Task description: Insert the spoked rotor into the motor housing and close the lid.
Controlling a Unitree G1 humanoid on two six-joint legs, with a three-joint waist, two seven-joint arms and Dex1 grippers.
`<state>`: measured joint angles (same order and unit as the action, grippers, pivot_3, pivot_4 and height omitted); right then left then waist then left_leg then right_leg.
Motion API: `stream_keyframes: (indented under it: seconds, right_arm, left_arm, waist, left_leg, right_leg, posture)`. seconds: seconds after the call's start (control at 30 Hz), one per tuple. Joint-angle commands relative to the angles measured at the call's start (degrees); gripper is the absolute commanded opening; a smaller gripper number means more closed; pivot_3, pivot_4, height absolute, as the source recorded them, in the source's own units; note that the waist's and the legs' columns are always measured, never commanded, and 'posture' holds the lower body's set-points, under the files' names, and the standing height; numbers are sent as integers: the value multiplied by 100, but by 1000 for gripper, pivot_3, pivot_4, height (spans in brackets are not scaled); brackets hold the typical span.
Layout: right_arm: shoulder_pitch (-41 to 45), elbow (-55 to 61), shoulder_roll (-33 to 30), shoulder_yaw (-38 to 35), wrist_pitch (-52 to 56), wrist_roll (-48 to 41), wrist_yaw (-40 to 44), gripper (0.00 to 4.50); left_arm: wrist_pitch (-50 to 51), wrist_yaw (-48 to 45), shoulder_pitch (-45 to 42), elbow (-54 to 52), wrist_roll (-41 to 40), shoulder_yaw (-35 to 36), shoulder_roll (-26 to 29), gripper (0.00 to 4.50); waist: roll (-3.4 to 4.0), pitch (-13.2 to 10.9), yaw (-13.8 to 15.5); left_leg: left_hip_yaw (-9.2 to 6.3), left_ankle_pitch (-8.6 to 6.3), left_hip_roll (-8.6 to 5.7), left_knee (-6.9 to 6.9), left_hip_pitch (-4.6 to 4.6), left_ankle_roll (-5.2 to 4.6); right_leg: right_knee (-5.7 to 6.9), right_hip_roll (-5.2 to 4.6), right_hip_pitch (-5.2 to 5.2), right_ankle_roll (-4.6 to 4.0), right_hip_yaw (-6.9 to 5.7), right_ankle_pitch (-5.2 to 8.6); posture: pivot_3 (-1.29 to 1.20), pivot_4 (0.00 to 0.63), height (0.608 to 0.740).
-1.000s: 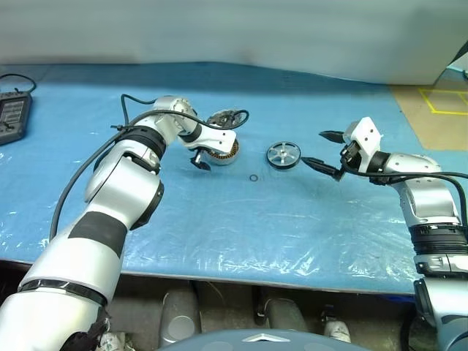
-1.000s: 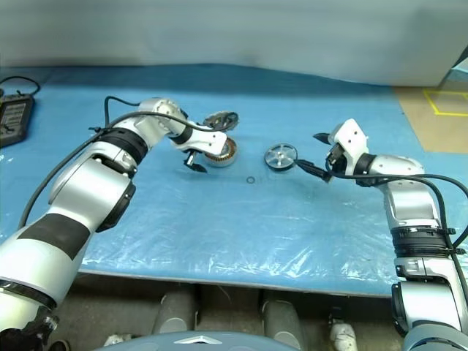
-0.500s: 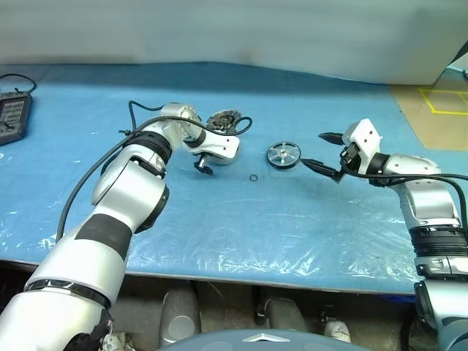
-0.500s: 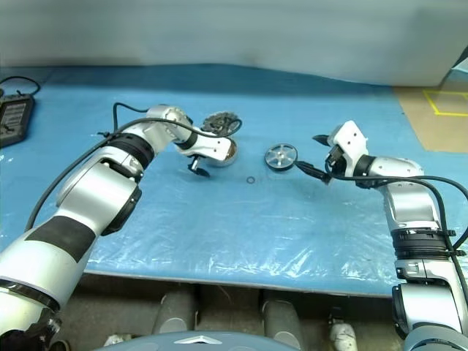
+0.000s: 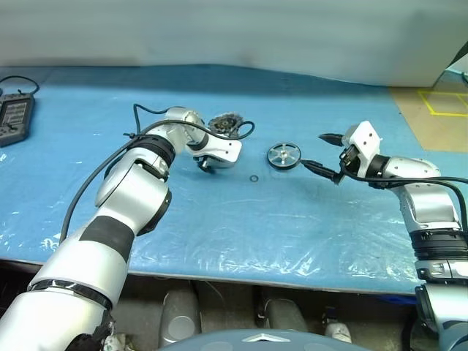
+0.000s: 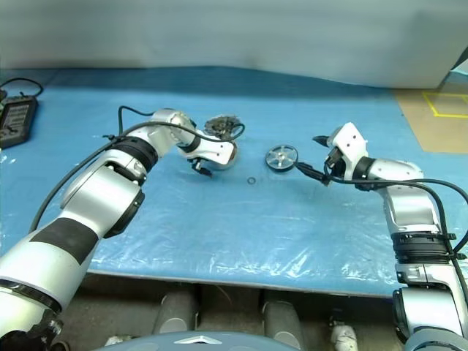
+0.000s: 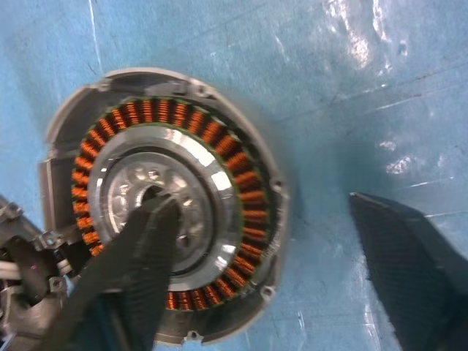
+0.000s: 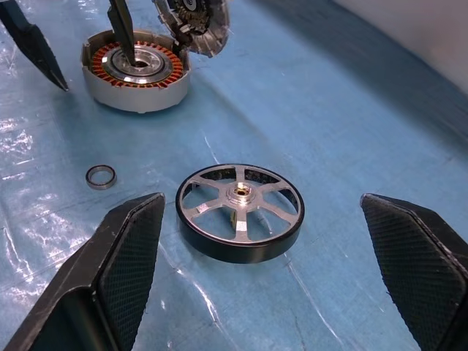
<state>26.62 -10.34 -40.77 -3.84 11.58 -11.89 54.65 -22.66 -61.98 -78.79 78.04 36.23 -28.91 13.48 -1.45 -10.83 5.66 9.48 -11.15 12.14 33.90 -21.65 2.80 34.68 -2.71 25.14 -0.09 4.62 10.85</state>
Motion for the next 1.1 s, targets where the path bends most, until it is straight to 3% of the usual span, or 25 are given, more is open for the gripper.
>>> stream_keyframes:
  seconds: [0.03,0.6,0.8,0.93,1.1]
  right_arm:
    - [43,190,-63,-224,-52,-140,-64,4500]
    - [310,-241,6,-130,-315,-32,-209,4500]
    - [707,-780,202,13,-609,91,-238,4500]
    - [1025,-1262,371,136,-884,223,-200,4500]
    - [1292,-1669,500,213,-1136,294,-149,4500]
  left_arm:
    - [-91,-30,131,87,162,-176,26,2649]
    - [-872,-687,108,-274,-302,72,252,2649]
    - [-1000,-1980,291,-715,-778,232,320,2649]
    - [-424,-3012,680,-1774,-1625,132,465,2649]
    - [1060,-3052,1165,-3861,-2954,-784,1076,2649]
  waist:
    - [0,0,-5]
    - [0,0,-8]
    - [1,-1,-4]
    - [3,-3,10]
    - [11,-7,20]
  left_leg:
    - [0,0,-5,-3,0,0]
    - [-2,2,-38,-65,9,-1]
    - [-3,2,-37,-70,8,-1]
    - [-2,2,-34,-71,7,-1]
    - [-1,2,-29,-69,-15,-2]
  right_leg:
    - [0,-4,0,3,0,2]
    - [-7,-30,1,21,-8,13]
    - [-8,-31,2,21,-10,14]
    - [-5,-33,3,17,-16,16]
    - [5,-34,24,11,-27,19]
  posture:
    - [0,150,740]
    - [0,150,740]
    - [0,150,740]
    - [0,150,740]
    - [0,150,740]
